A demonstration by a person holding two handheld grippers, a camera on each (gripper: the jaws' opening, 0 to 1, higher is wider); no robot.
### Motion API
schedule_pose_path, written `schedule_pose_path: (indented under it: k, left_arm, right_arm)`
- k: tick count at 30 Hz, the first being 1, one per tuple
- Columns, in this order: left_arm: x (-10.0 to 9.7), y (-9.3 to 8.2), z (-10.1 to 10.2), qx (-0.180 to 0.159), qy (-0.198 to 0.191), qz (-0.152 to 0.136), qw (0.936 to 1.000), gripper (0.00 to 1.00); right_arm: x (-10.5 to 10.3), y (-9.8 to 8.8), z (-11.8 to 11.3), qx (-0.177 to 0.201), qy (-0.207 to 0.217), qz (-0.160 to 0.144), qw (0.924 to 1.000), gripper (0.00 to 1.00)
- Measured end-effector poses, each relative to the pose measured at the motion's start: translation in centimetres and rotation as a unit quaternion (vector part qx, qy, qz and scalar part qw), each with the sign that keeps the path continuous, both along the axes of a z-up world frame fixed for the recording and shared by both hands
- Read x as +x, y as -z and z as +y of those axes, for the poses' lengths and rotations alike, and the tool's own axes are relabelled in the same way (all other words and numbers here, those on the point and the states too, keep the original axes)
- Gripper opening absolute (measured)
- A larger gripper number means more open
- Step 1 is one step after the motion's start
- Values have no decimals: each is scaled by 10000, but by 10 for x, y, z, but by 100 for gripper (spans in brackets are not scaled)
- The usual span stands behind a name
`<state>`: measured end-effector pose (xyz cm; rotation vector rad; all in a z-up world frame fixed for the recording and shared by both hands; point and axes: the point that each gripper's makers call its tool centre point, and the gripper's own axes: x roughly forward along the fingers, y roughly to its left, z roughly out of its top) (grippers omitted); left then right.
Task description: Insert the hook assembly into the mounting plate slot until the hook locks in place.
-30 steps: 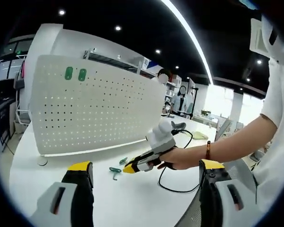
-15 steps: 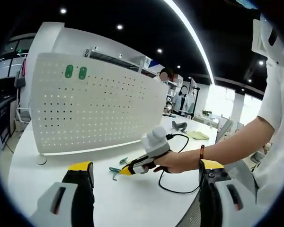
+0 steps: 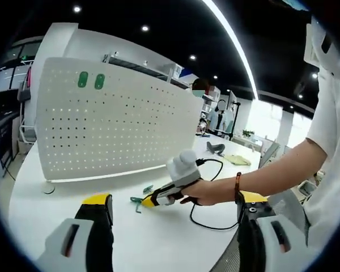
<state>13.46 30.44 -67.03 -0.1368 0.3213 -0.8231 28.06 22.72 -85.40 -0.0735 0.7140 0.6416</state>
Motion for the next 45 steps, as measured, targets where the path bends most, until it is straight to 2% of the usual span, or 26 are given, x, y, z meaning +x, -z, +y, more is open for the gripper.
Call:
schedule_pose_path:
  k: [11, 16, 19, 21, 28, 31, 32, 37, 45]
  left_arm:
    - [0, 0, -1, -13, -8, 11, 10000, 93]
    - [-2, -1, -4, 25, 42, -38, 10000, 93]
    - [-2, -3, -5, -150, 49, -11, 9999, 92]
    - [-2, -2, -4, -74, 68, -35, 9999, 92]
    - [-5, -5, -5, -8, 87, -132, 9999, 90]
    - [-5, -6, -5, 58, 92, -239, 9997, 87]
    - [-5, -6, -5, 44, 91, -229, 9997, 88]
    - [-5, -11, -6, 25, 92, -294, 9995, 88]
    - [-10, -13, -7, 41, 107, -343, 9993, 87]
  right_arm:
    - [-3, -9, 1, -28, -157, -119, 9998, 1]
    - [-5, -18, -3, 50, -41, -140, 9999, 1]
    - [-5, -25, -5, 180, 27, -165, 9997, 1]
    - [-6, -31, -6, 143, 70, -270, 9995, 1]
    - [-19, -45, -2, 286, 82, -288, 9991, 1]
    - [-30, -52, 9, 207, -303, -419, 9984, 1]
    - [-33, -54, 11, 224, -267, -399, 9986, 1]
    - [-44, -73, 21, 625, -297, -428, 9967, 1]
    - [-59, -93, 21, 613, -399, -572, 9957, 1]
